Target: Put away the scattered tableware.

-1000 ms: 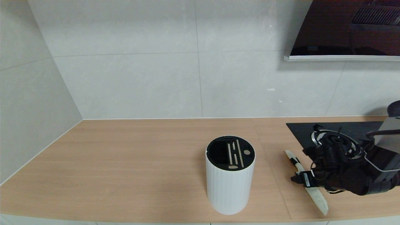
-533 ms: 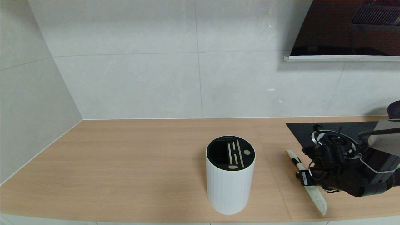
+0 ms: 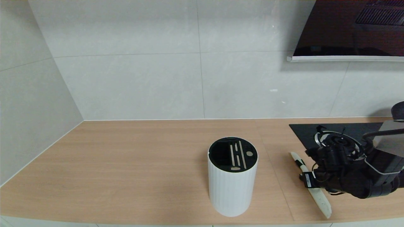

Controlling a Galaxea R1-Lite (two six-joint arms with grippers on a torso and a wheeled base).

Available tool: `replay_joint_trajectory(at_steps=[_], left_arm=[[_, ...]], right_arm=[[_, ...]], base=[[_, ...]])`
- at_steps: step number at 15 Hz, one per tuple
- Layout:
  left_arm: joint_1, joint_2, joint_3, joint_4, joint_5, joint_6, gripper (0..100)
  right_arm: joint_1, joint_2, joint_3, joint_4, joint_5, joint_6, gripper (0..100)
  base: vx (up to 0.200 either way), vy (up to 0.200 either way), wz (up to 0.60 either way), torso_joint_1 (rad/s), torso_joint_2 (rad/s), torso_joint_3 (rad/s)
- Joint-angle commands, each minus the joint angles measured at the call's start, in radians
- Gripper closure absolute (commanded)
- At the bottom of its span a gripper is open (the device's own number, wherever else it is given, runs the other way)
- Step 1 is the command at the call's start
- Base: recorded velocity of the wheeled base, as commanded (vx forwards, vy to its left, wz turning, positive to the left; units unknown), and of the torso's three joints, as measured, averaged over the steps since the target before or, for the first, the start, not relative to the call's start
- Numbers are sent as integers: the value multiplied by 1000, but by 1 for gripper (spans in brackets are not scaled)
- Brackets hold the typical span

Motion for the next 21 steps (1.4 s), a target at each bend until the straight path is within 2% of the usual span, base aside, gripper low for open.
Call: replay_joint_trajectory(at_steps=[1,2,5,8,9,12,16,17,18,21], left_arm=[[0,0,0,0,0,0,0],[0,0,0,0,0,0,0],[0,0,0,0,0,0,0],[0,0,0,0,0,0,0],[0,0,0,1,-3,21,0],[0,0,0,0,-2,-2,0],[0,0,0,-2,-2,14,0],[0,0,-31,-22,-6,8,0],[-1,10,-132,-11,-17,-3,0],[-92,292,-466,171,-134,-17,0]], right_arm=[[4,-154,25,1,0,17,100],[6,-195,36,1,0,17,100],[41,-451,20,140,9,20,100],[115,-615,-86,300,9,21,100],[164,-672,-112,361,9,23,100],[264,-736,-95,375,10,57,100],[311,-752,-86,375,10,57,100],[316,-755,-86,373,10,57,100],[316,-763,-87,373,12,57,100],[328,-752,-149,375,26,54,100]], base=[[0,0,0,0,0,0],[0,0,0,0,0,0],[0,0,0,0,0,0],[0,0,0,0,0,0],[0,0,0,0,0,0],[0,0,0,0,0,0],[0,0,0,0,0,0],[0,0,0,0,0,0],[0,0,0,0,0,0],[0,0,0,0,0,0]])
